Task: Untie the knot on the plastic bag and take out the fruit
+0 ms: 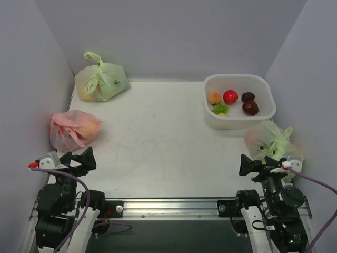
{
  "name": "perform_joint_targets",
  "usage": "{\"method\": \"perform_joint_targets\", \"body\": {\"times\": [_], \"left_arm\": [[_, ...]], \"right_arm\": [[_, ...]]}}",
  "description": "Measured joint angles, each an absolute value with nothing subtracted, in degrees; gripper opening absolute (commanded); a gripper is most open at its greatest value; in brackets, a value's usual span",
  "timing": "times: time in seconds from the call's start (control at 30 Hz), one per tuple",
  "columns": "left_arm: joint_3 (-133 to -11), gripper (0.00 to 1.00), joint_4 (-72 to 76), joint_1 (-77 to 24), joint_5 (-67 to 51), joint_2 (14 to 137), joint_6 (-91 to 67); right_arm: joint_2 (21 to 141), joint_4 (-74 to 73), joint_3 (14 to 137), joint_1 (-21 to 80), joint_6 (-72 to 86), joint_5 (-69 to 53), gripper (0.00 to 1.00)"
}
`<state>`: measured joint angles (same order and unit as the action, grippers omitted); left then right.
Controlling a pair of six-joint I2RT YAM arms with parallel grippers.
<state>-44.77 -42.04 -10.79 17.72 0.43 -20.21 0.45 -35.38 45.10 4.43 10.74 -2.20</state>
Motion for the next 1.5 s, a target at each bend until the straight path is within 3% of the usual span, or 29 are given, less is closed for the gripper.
{"method": "perform_joint_targets", "body": {"times": [0.47,0.93,1.1,1.3,1.5], "left_arm": [[-36.0,0.97,-36.8,-10.8,16.3,0.4,-22.3],[-32.9,0.97,-35.7,-13.2,13.0,1.4,-24.8],[-32.1,0.95,-35.4,-14.3,13.0,0.9,-24.8],[-31.8,0.94,-34.9,-14.7,12.8,0.6,-24.8],[-31.6,0.94,-33.7,-14.7,12.8,0.5,-24.8]], "right_arm": [[1.9,-35.4,45.0,4.4,15.4,7.5,1.0],[36.9,-37.6,55.1,3.4,25.9,35.0,1.0],[48.3,-37.6,57.7,-4.7,29.6,39.5,1.0],[58.9,-37.0,58.1,-18.7,37.7,33.6,1.0],[63.7,-32.1,52.9,-25.7,45.6,29.6,1.0]]}}
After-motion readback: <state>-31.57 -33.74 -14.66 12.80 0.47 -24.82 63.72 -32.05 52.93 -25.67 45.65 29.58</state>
